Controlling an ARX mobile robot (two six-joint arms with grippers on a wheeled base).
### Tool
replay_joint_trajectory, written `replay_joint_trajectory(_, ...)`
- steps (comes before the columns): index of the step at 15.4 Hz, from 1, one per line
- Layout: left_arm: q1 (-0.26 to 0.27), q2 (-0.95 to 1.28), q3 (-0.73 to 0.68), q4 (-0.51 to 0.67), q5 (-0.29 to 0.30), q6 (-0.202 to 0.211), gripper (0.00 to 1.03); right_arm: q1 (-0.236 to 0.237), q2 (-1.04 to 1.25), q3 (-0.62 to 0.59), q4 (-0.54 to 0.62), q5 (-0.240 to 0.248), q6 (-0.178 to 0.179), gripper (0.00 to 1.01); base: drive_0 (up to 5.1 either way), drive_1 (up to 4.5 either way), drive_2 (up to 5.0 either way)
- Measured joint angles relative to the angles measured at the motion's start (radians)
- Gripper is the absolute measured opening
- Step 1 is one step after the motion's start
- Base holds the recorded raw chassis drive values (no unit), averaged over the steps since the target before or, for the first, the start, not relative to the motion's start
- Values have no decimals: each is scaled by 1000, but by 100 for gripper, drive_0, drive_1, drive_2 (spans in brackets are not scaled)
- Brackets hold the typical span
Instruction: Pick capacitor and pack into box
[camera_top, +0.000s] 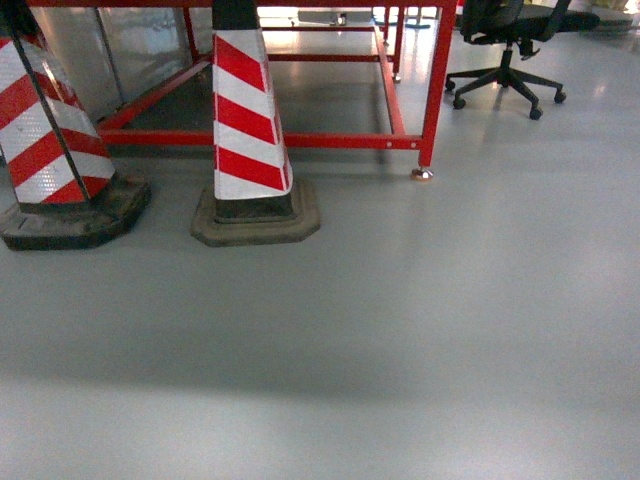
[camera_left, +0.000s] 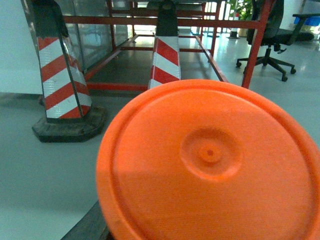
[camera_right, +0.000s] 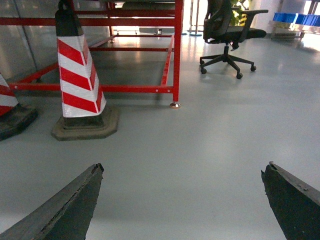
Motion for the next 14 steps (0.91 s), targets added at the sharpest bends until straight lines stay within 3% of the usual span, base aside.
replay_joint_trajectory(6,0,0,0,-1,-2,0,44,0,0,0,-5,0,0,98,-495,250,250)
replay_joint_trajectory(10,0,0,0,-2,-3,0,44,0,0,0,-3,-2,0,98,0,0,0)
replay_joint_trajectory(14,0,0,0,-2,0,0,44,0,0,0,-3,-1,0,98,16,419,-387)
